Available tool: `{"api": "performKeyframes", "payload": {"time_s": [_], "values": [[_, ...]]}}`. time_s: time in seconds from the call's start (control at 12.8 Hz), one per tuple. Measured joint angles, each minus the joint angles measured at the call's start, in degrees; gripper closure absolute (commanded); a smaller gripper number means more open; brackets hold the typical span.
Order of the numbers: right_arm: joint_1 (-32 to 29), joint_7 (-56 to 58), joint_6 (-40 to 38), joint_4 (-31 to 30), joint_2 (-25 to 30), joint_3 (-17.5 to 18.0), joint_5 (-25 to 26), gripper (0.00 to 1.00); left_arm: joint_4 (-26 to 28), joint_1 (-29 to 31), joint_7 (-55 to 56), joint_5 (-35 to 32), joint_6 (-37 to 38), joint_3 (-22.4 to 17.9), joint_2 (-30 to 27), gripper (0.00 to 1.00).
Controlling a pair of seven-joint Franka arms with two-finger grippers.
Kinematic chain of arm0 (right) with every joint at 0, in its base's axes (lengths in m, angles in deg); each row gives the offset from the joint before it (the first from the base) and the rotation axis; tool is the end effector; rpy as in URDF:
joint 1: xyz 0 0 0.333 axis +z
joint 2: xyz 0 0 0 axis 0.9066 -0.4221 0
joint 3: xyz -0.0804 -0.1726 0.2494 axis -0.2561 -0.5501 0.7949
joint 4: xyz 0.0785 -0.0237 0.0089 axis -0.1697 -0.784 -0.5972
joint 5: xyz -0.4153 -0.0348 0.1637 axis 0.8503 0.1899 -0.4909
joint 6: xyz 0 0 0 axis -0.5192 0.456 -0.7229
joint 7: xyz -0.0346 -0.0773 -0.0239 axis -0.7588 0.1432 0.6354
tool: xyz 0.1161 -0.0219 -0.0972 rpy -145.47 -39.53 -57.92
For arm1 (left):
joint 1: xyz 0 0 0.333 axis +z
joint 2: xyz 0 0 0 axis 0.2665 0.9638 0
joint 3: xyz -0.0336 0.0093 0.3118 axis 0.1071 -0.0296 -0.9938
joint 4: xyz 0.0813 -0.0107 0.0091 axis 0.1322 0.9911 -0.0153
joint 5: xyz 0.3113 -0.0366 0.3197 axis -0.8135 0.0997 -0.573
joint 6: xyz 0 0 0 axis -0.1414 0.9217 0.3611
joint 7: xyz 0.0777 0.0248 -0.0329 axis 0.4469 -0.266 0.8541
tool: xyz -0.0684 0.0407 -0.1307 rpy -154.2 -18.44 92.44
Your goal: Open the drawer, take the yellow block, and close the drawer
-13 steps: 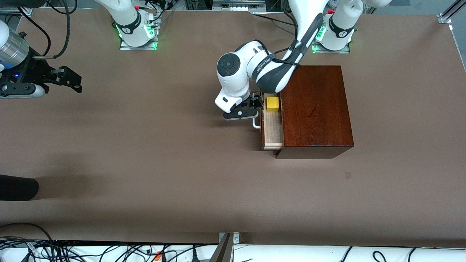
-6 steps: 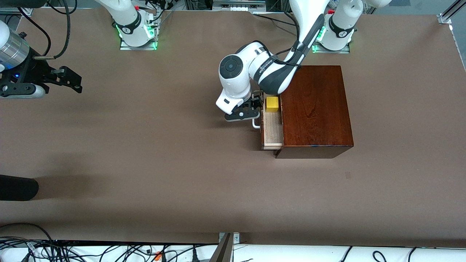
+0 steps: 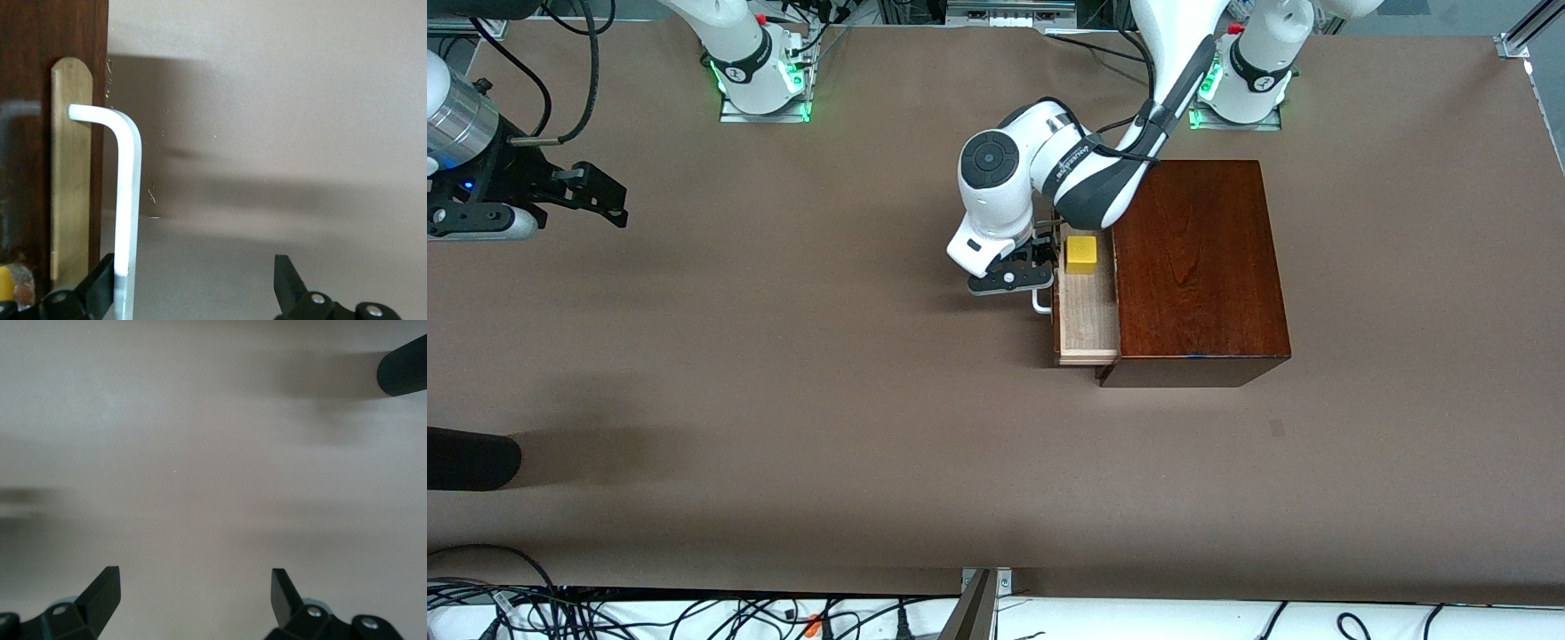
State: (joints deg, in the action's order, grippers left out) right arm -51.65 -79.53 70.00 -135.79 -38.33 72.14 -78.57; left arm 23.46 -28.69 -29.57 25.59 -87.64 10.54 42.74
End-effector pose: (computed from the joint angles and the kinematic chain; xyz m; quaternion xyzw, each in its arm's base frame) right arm 0.6144 0.0567 0.5572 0.9996 0.0207 -0.0037 0.0198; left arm 0.5153 -0.5390 0.2196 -0.9973 -0.0593 0.0293 0.0332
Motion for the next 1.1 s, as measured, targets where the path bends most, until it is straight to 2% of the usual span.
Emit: {"api": "performKeyframes", "payload": {"time_s": [0.16, 0.7, 0.86, 1.1], "values": [[0.0, 0.0, 0.0, 0.0, 0.0, 0.0, 0.0, 0.00, -1.5, -0.1, 0.0, -0.2, 2.1, 0.1, 0.0, 0.00], [0.0, 0.0, 0.0, 0.0, 0.0, 0.0, 0.0, 0.00, -10.3, 0.0, -3.0, -2.8, 16.9, -0.1, -1.2, 0.00], [0.0, 0.0, 0.0, 0.0, 0.0, 0.0, 0.0, 0.00, -12.2, 1.7, -6.3, -2.8, 20.0, -1.0, -4.8, 0.00], [0.0, 0.0, 0.0, 0.0, 0.0, 0.0, 0.0, 0.00, -12.6, 10.0, -15.1, -2.8, 27.1, -1.0, -12.3, 0.00]]}}
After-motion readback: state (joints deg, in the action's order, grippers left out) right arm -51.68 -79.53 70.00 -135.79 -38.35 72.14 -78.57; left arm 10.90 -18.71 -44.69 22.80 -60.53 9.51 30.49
